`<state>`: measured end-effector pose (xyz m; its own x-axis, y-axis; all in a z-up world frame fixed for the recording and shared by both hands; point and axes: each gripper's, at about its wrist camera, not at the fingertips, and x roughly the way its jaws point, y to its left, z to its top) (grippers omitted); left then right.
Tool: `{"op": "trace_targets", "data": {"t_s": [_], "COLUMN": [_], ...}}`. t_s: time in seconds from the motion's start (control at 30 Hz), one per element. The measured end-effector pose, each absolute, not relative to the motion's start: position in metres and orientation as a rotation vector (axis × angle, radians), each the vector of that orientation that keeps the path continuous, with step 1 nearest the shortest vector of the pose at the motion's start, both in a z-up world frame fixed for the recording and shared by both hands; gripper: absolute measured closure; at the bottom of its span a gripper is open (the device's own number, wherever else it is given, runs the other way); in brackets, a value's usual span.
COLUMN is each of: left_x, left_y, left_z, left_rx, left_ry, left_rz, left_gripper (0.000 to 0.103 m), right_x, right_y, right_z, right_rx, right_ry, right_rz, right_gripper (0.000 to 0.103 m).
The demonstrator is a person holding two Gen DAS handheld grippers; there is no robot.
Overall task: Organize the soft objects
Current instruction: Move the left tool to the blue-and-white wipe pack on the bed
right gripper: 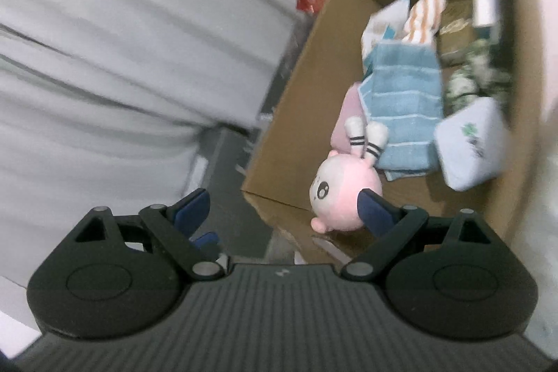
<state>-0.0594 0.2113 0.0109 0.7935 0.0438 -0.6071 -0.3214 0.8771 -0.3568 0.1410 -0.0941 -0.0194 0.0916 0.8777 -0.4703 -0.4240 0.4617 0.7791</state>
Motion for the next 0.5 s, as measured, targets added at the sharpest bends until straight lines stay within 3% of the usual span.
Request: {"op": "trace_targets", "data": {"t_s": [0.5], "left_x": [-0.004], "left_y": [0.131], "left_z": [0.034], "left_rx": [-0.308], "left_ry": [0.659], "left_rz": [-0.038], "left_gripper": [0.006], "right_x": [0.076], "right_y": [-0.296], "right_z": [-0.036], "right_rx": [0.894], "right_ry": [0.741], "right_rz": [0.782], "right_gripper": [0.01]}}
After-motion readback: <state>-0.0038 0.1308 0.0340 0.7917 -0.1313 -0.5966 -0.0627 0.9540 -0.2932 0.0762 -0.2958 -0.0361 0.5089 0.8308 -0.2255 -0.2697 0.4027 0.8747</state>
